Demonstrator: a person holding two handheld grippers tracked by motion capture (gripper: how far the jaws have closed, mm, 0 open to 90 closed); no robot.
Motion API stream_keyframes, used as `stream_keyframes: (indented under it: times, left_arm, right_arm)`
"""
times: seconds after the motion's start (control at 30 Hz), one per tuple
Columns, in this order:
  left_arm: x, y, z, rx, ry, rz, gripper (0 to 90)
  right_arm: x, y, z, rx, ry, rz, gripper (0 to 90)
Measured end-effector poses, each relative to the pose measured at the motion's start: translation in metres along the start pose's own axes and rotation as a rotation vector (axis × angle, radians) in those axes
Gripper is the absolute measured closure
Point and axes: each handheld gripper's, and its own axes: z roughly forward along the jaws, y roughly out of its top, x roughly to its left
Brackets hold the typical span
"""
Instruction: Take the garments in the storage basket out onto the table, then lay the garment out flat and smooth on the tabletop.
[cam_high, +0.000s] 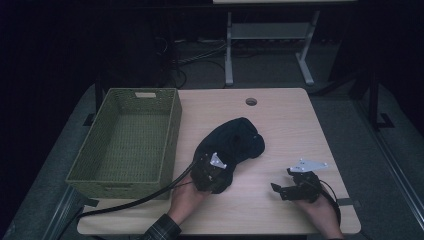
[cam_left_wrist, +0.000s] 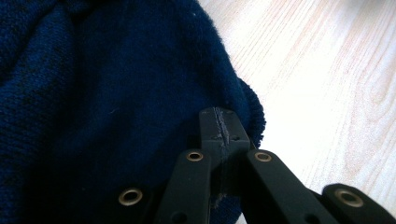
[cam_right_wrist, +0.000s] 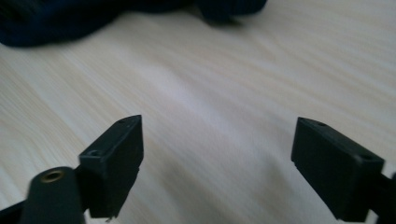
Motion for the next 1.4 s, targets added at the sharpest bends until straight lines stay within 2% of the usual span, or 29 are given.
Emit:
stream_keyframes:
  times: [0.17,0.3,0.4,0.47,0.5,0.6,0.83,0.93,1.0,1.17,1.23,1.33,1.4]
  left_arm:
    - [0.005,-0.004,0.0,-0.027,-0.035,-0.03,90.0]
    - [0.005,-0.004,0.0,-0.023,-0.033,-0.015,90.0]
    - [0.005,-0.004,0.0,-0.031,-0.033,-0.024,90.0]
    - [0.005,-0.004,0.0,-0.023,-0.033,-0.015,90.0]
    - [0.004,-0.004,0.001,-0.036,-0.034,-0.031,90.0]
    - [0.005,-0.004,0.0,-0.03,-0.034,-0.023,90.0]
    - [0.005,-0.004,0.0,-0.021,-0.034,-0.008,90.0]
    - [0.005,-0.004,0.0,-0.028,-0.034,-0.016,90.0]
    - [0.005,-0.004,0.0,-0.029,-0.034,-0.019,90.0]
    - [0.006,-0.003,0.0,-0.021,-0.039,-0.019,90.0]
    - [0.006,-0.003,0.0,-0.021,-0.042,-0.022,90.0]
    - [0.006,-0.003,0.0,-0.029,-0.042,-0.033,90.0]
    - [0.006,-0.003,0.0,-0.021,-0.042,-0.023,90.0]
  right_arm:
    - [-0.006,0.019,-0.001,-0.033,0.038,0.01,21.4]
    - [-0.011,0.035,0.002,-0.045,0.052,0.003,23.0]
    - [-0.014,0.046,0.002,-0.061,0.064,0.001,23.8]
    - [-0.015,0.052,0.004,-0.067,0.069,-0.003,23.8]
    - [-0.016,0.055,0.004,-0.068,0.072,-0.004,23.8]
    - [-0.017,0.063,0.007,-0.068,0.071,-0.014,23.8]
    - [-0.026,0.075,0.015,-0.07,0.06,-0.036,24.0]
    - [-0.032,0.076,0.02,-0.09,0.082,-0.014,24.9]
    - [-0.036,0.078,0.028,-0.063,0.077,-0.021,24.9]
    - [-0.04,0.084,0.038,-0.052,0.084,-0.03,25.0]
    - [-0.042,0.084,0.042,-0.059,0.118,-0.017,26.7]
    - [-0.043,0.082,0.05,-0.036,0.141,-0.018,29.9]
    - [-0.043,0.081,0.056,-0.021,0.151,-0.02,33.1]
